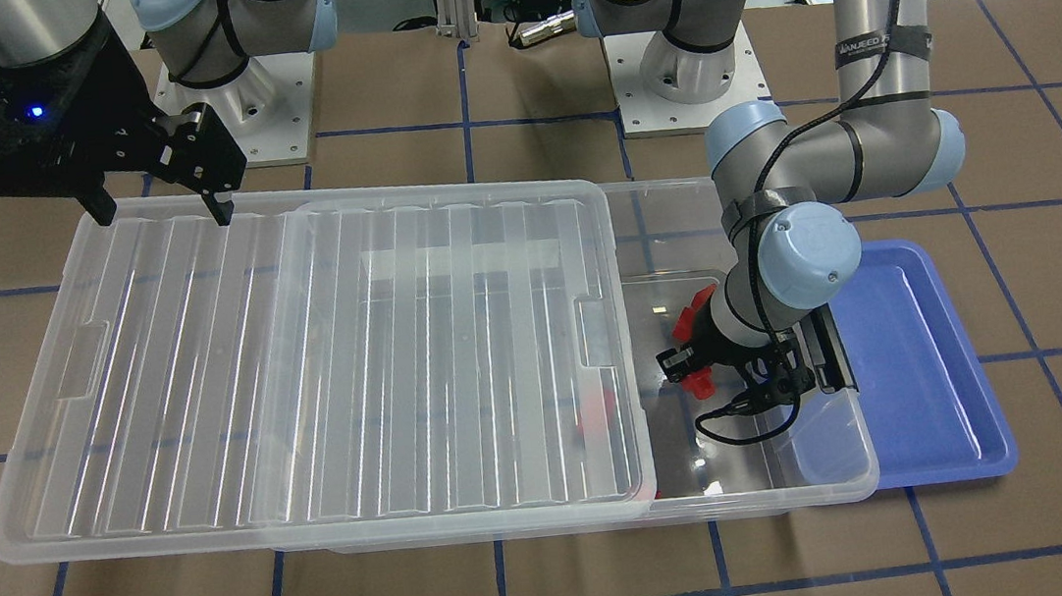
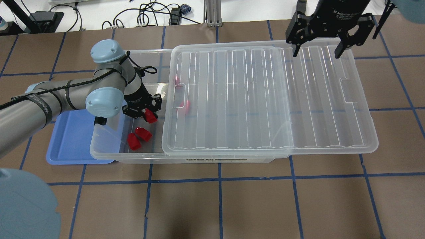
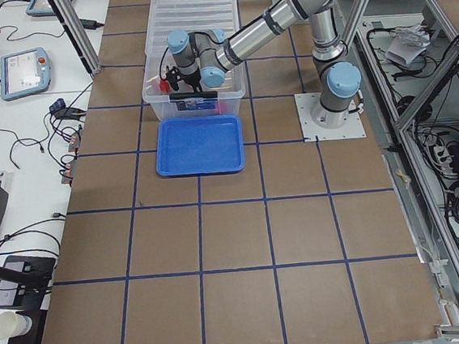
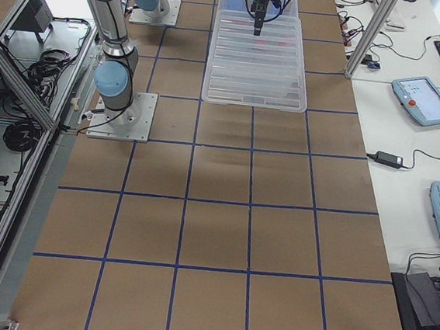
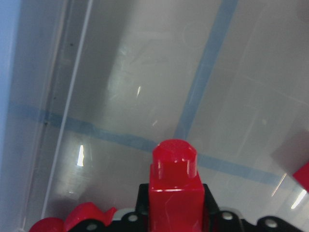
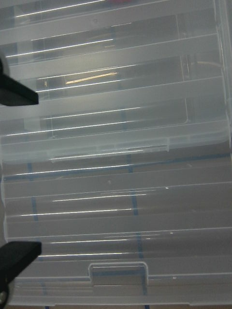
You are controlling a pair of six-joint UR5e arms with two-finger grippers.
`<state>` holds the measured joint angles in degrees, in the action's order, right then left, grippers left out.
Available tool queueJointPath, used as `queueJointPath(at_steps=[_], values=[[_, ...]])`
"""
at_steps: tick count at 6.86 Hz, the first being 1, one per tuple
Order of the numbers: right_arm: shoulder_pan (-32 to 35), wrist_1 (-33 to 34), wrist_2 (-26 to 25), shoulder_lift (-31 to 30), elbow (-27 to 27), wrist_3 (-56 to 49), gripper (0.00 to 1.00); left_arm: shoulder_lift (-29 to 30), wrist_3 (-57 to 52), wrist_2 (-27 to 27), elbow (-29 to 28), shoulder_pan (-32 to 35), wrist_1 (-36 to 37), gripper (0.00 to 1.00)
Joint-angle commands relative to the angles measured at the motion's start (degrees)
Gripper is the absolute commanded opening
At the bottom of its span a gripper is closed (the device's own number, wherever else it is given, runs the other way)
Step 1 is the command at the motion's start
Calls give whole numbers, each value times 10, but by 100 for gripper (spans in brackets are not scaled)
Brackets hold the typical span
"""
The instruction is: Place red block in blue tray from box
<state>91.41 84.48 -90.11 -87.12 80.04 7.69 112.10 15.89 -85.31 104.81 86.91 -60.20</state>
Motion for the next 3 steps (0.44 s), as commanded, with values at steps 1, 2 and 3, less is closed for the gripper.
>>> queueJointPath(at_steps=[1, 2, 3], values=[[2, 1, 0, -1, -1, 0, 100, -14, -2, 3, -81, 1, -100, 9], [1, -3, -3, -1, -1, 0, 100, -20, -2, 9, -141, 3, -188, 9], [1, 1, 0, 0, -1, 0, 100, -31, -1, 42, -190, 3, -258, 9]])
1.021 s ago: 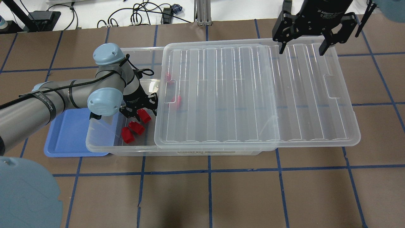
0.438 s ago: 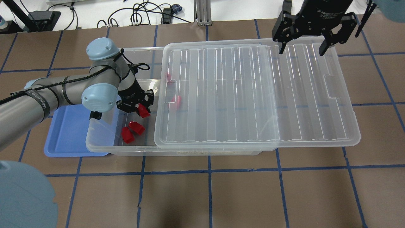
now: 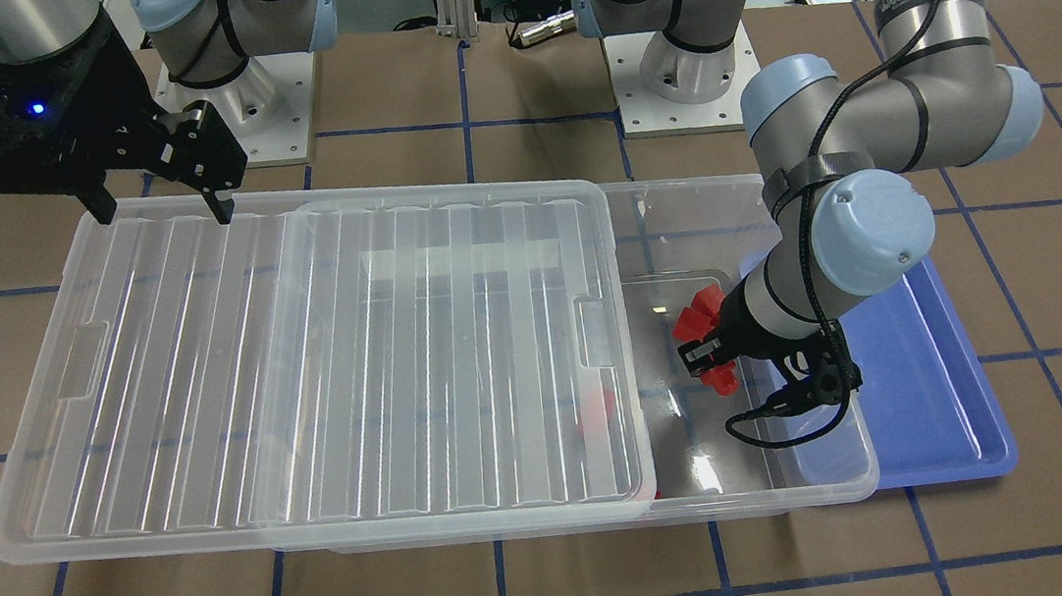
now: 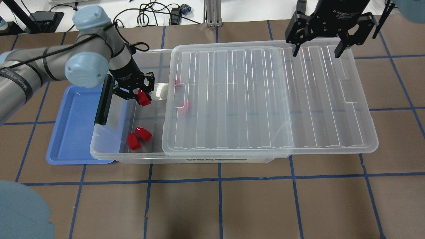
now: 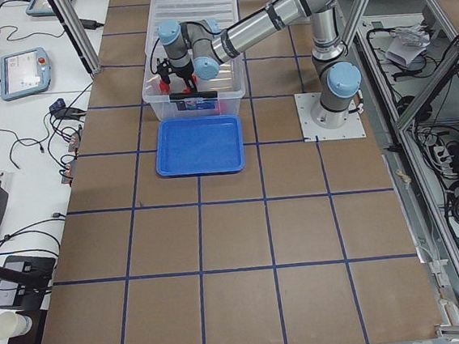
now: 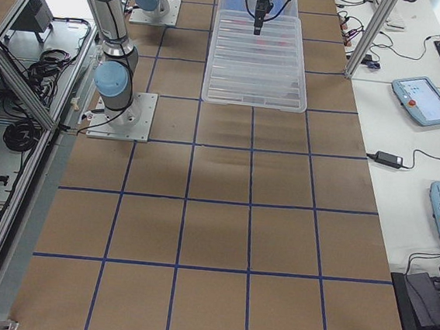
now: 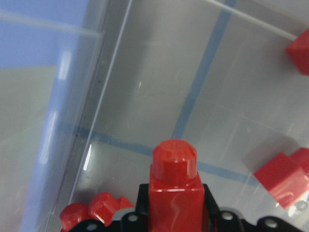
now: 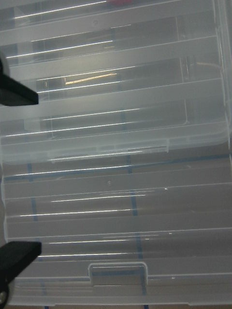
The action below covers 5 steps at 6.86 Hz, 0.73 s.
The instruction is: Place red block in blue tray from box
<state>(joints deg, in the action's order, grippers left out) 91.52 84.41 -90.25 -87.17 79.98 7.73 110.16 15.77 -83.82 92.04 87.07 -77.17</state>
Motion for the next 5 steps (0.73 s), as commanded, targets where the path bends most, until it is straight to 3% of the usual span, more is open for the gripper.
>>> queueJointPath(at_steps=[1, 2, 3, 5], values=[[1, 2, 2, 2, 0, 0, 100, -19, -12, 23, -89, -2, -110, 9], [-1, 1, 1, 4, 1, 0, 100, -22, -74, -3, -97, -12, -112, 9], [-1, 2, 1, 3, 0, 0, 100, -28, -162, -70, -97, -24, -109, 9], [-1, 2, 1, 2, 0, -1, 100, -31, -298, -81, -94, -109, -105, 9]])
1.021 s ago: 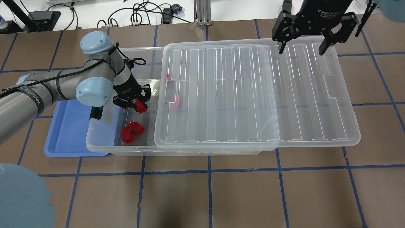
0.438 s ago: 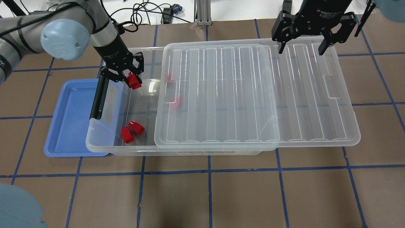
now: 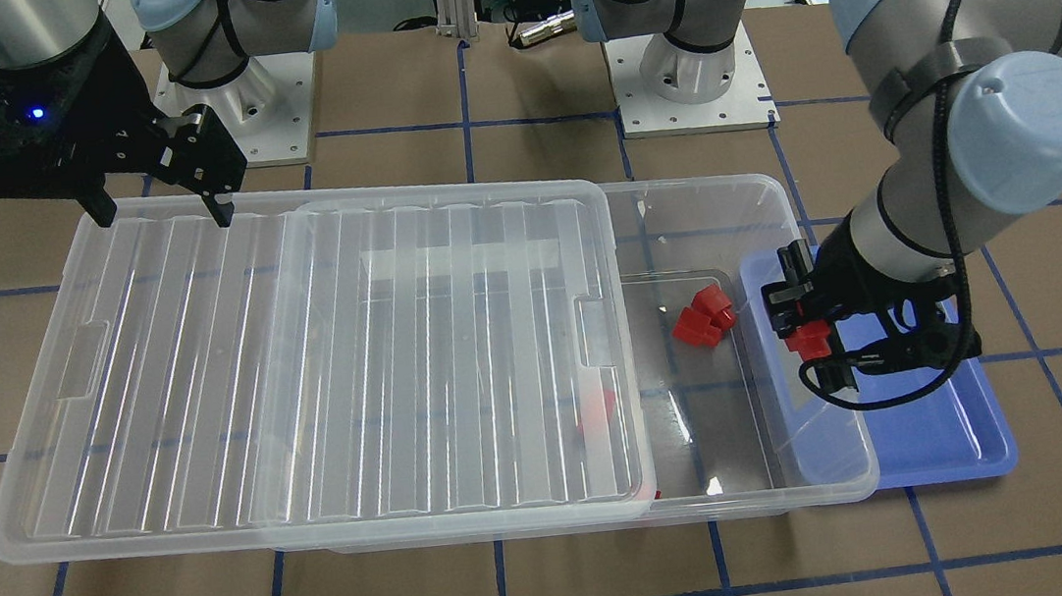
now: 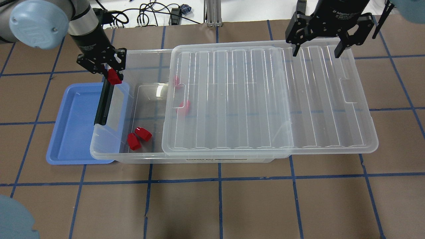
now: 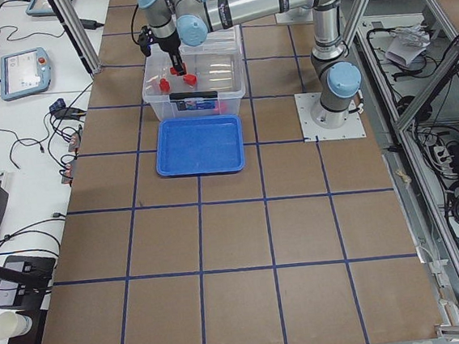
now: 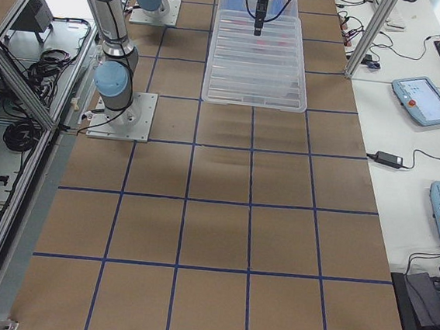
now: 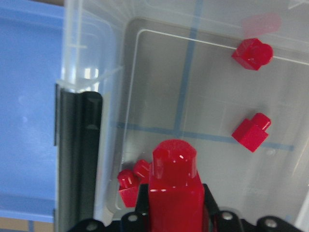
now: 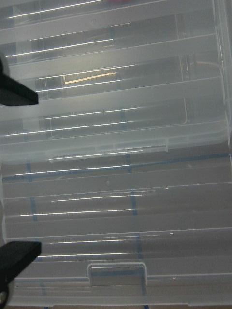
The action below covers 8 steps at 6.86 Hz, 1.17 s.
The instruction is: Place red block in blue tray from box
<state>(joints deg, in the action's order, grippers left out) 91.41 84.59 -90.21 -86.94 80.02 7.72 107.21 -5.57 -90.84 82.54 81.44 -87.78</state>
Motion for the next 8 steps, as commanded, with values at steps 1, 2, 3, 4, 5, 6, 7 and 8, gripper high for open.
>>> queueJointPath(at_steps=[1, 2, 3, 4, 5, 6, 7, 8], values=[[2, 0, 1, 1, 0, -1, 100, 5, -165, -10, 7, -101, 15, 8], [2, 0, 1, 0, 0, 0, 100, 18, -242, -7, 19, -136, 62, 9], [1, 0, -2, -2, 0, -1, 100, 24, -268, -5, 51, -163, 90, 9], [1, 0, -3, -1, 0, 0, 100, 33, -269, -4, 93, -173, 155, 8], [1, 0, -2, -2, 0, 0, 100, 43, -275, -4, 142, -175, 230, 9], [1, 0, 0, -2, 0, 0, 100, 54, -268, -4, 192, -175, 286, 9], [1, 0, 0, -2, 0, 0, 100, 56, -264, -4, 222, -175, 325, 9], [1, 0, 0, 0, 0, 0, 100, 57, -264, -3, 232, -175, 325, 11]])
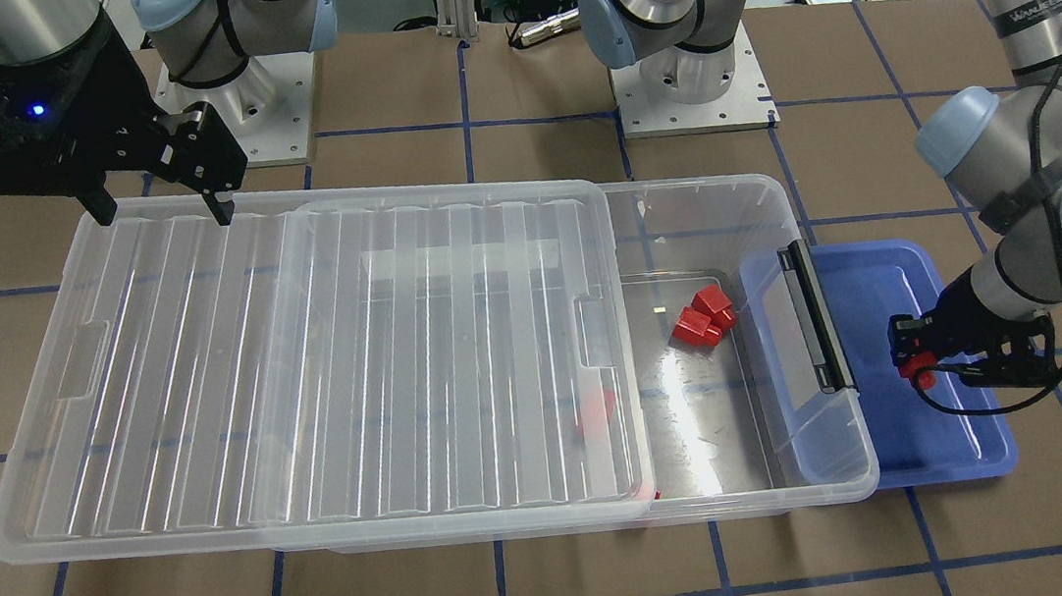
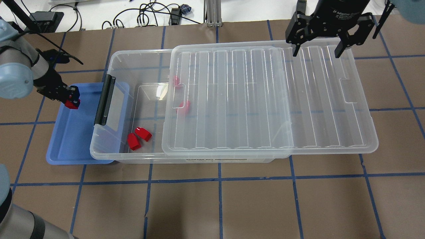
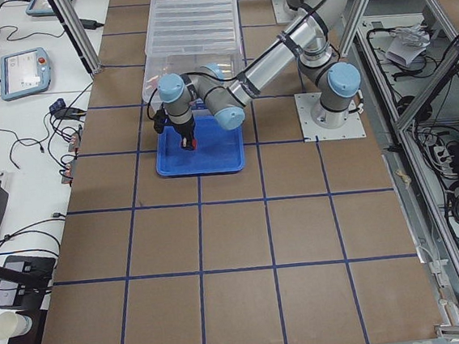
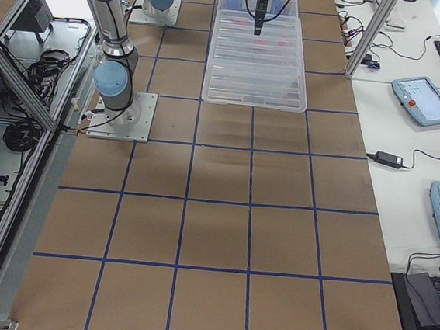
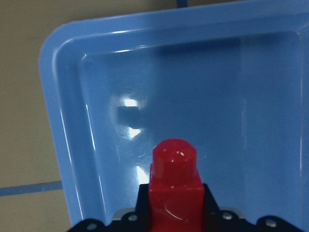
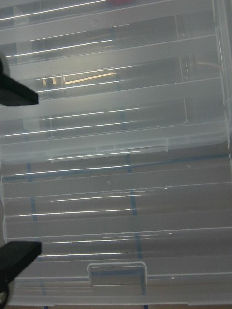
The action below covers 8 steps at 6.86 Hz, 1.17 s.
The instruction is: Place red block in blue tray from box
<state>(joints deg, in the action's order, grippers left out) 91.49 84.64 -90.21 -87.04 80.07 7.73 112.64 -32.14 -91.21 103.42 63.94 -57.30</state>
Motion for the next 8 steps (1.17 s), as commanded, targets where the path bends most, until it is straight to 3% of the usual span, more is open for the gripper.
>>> queueJointPath(at_steps=[1, 2, 4, 6, 7, 8], values=[[0, 0, 0, 1, 0, 0, 100, 7, 1, 1, 25, 0, 19, 54], [0, -1, 1, 0, 0, 0, 100, 7, 3, -2, 18, 0, 17, 96], [0, -1, -1, 1, 0, 0, 100, -21, 17, -9, -16, 7, -38, 100], [-18, -4, -7, 2, -2, -10, 100, -37, 46, -9, -156, 20, -245, 100], [-50, -14, -9, 1, -7, -18, 100, -43, 109, -10, -216, 52, -335, 100], [-81, -29, -9, -1, -10, -41, 100, -56, 211, -8, -252, 109, -376, 100]])
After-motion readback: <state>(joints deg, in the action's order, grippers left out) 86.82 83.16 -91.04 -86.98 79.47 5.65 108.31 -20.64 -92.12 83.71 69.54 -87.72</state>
